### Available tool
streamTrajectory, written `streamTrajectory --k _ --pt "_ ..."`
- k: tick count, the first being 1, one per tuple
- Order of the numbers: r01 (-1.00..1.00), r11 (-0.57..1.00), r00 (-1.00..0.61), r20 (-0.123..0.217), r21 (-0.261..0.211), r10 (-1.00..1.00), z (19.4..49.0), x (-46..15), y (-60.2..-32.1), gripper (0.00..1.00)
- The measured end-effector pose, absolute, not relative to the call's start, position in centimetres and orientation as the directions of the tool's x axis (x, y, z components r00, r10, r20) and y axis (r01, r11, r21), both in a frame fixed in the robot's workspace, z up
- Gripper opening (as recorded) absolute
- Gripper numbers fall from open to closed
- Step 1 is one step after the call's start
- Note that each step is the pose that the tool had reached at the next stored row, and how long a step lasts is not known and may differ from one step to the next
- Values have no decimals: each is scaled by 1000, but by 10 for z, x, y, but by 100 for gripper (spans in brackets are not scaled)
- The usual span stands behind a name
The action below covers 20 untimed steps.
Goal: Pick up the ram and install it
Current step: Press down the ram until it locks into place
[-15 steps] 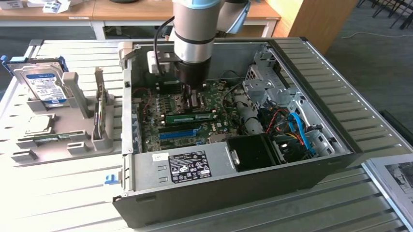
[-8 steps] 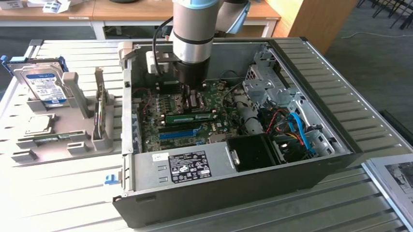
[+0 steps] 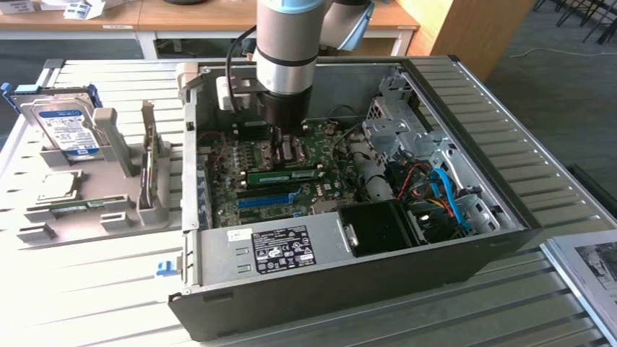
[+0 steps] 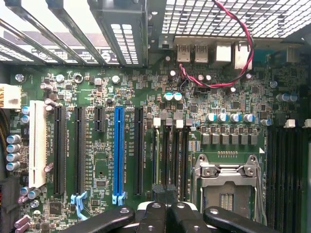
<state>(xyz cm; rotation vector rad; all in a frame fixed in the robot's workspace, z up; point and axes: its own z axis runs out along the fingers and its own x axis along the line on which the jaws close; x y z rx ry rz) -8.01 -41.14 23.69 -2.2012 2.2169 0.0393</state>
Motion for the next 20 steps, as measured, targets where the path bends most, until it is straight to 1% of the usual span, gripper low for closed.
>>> streamTrajectory --k 20 --pt "-1000 7 -7 -30 5 -1000 234 -85 -411 10"
